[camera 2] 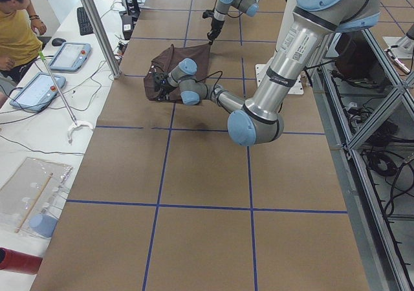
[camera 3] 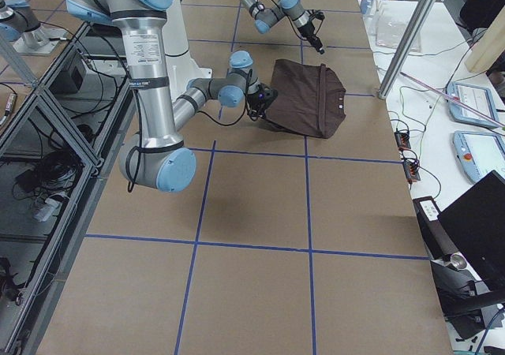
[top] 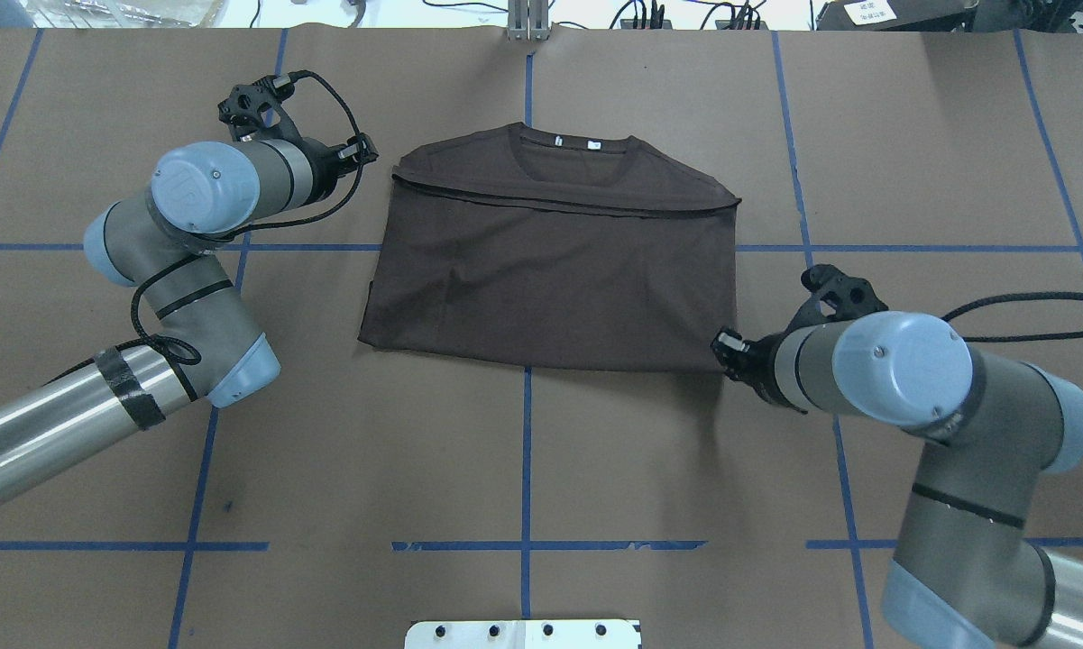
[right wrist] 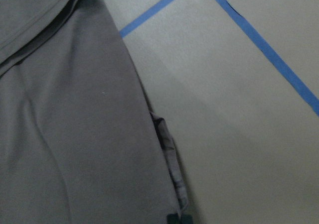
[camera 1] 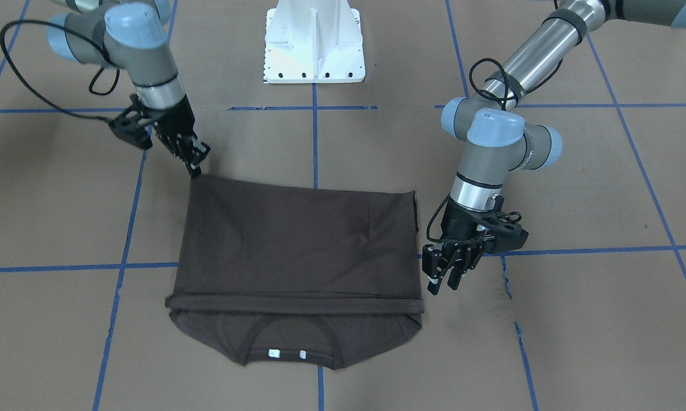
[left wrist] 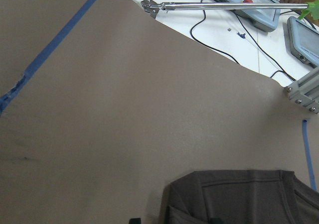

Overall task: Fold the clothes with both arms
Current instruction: 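Grasp the folded corner with the right gripper and drag it toward the robot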

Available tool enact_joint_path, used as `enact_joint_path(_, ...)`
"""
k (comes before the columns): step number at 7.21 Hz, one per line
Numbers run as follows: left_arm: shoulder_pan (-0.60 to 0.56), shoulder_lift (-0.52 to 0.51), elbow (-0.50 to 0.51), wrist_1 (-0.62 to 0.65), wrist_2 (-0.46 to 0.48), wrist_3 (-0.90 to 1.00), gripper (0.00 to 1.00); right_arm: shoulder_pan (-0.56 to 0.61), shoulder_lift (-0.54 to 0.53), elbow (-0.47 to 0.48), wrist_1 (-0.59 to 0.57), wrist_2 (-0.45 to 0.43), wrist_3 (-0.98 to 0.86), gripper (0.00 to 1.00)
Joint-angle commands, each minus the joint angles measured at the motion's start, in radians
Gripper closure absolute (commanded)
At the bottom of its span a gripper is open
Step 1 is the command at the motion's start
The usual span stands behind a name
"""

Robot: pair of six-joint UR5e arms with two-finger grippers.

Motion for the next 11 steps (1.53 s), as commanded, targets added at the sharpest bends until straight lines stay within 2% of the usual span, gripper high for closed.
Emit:
enact_joint_path(1, 0.007, -0.003, -0.083, 0.005, -0.012, -0.049, 0.44, -0.291, -0.079, 0.198, -0.019, -0.024, 0.186, 1.00)
enact_joint_path(2, 0.013, 0.005, -0.136, 0.005, -0.014, -0.070, 0.44, -0.343, -0.104, 0.330, -0.039, -0.020, 0.216, 1.00)
enact_joint_path(3, 0.014, 0.005, -0.148, 0.000, -0.014, -0.070, 0.44, -0.391, -0.122, 0.343, -0.047, -0.024, 0.224, 0.04)
enact_joint_path(4, 0.035, 0.002, -0.152, -0.001, -0.015, -0.070, 0.44, -0.406, -0.122, 0.277, -0.051, -0.073, 0.226, 0.00)
enact_joint_path(6, 0.069, 0.032, -0.253, 0.038, -0.079, -0.155, 0.44, -0.366, -0.110, 0.279, -0.045, -0.227, 0.226, 0.00)
enact_joint_path(7, 0.069, 0.113, -0.352, 0.116, -0.081, -0.191, 0.45, -0.315, -0.080, 0.264, -0.044, -0.271, 0.218, 0.00)
enact_joint_path(8, 0.069, 0.182, -0.437, 0.194, -0.078, -0.193, 0.44, -0.246, -0.026, 0.204, -0.044, -0.312, 0.209, 0.00)
enact_joint_path(10, 0.105, 0.256, -0.514, 0.422, -0.081, -0.197, 0.42, -0.154, 0.118, 0.076, -0.044, -0.313, 0.096, 0.00)
enact_joint_path(11, 0.216, 0.197, -0.513, 0.445, -0.072, -0.217, 0.38, -0.131, 0.134, 0.067, -0.044, -0.311, 0.094, 0.00)
